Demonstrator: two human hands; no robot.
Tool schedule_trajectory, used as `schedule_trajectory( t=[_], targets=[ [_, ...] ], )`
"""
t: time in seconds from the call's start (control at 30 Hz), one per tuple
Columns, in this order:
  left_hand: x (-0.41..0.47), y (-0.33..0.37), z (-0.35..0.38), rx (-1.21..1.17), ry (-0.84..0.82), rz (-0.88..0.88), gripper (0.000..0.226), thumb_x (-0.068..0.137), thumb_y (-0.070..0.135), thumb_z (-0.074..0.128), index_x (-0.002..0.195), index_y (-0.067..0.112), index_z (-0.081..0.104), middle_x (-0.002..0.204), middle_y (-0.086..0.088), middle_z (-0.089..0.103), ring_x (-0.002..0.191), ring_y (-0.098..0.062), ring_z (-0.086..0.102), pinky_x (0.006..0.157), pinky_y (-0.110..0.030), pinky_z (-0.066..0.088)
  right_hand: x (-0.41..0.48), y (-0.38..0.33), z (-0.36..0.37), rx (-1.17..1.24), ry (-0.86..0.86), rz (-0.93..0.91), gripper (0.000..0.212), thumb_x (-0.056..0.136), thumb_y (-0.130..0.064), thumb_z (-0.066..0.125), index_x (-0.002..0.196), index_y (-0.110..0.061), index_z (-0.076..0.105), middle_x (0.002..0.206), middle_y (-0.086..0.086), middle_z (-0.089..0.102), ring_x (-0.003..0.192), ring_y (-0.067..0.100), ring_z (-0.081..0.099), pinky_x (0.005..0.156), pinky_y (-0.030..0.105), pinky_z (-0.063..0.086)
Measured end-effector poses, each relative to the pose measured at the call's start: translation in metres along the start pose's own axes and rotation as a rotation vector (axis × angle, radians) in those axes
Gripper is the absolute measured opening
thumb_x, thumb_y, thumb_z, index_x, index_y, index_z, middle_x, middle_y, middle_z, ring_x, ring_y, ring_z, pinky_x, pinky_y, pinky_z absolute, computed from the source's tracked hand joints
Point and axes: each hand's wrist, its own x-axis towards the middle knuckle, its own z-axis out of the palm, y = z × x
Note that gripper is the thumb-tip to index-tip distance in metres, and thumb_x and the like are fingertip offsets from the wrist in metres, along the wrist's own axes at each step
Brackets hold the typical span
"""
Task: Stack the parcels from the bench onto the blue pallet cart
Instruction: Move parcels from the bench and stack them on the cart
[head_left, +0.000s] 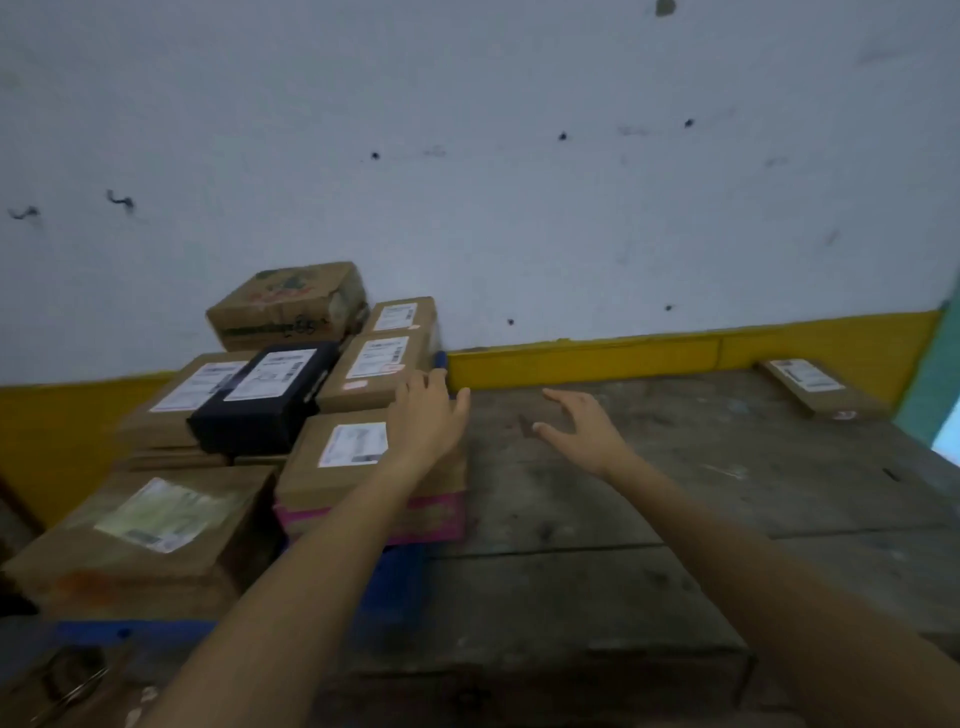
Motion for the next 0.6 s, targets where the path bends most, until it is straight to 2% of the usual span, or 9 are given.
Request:
schedule_trajectory(
  t=[0.13,0.37,0.6],
  targets=[
    [0.006,0.066,0.032,0.004,-0.069,0.059,0.052,0.097,0.041,0.037,0.139,0.011,0.035,0.139,-0.016,0.040,0.126,-0.035,0.038,0.099,-0.044,0.039,-0.019,0.052,-0.050,-0.094,-0.008,0.008,0.059,0.092,-0.041,0.051,0.144,-0.024,0.030,0.148,0.005,0.028,0.139,0.027,0.023,0.113,0.038,0.025],
    [0.013,0.203,0.087,0.028,-0.147,0.116,0.055,0.097,0.042,0.036,0.142,0.009,0.032,0.142,-0.017,0.037,0.128,-0.035,0.036,0.100,-0.045,0.039,-0.056,0.155,-0.159,-0.192,0.051,0.074,0.060,0.091,-0.044,0.051,0.144,-0.026,0.030,0.151,0.006,0.022,0.141,0.027,0.018,0.112,0.038,0.023],
    [0.022,0.323,0.151,0.027,-0.250,0.220,0.053,0.097,0.042,0.036,0.141,0.011,0.032,0.141,-0.016,0.037,0.130,-0.035,0.034,0.102,-0.047,0.037,-0.085,0.249,-0.241,-0.281,0.115,0.178,0.059,0.090,-0.043,0.052,0.143,-0.028,0.031,0.150,0.006,0.025,0.137,0.029,0.024,0.108,0.038,0.028]
  ],
)
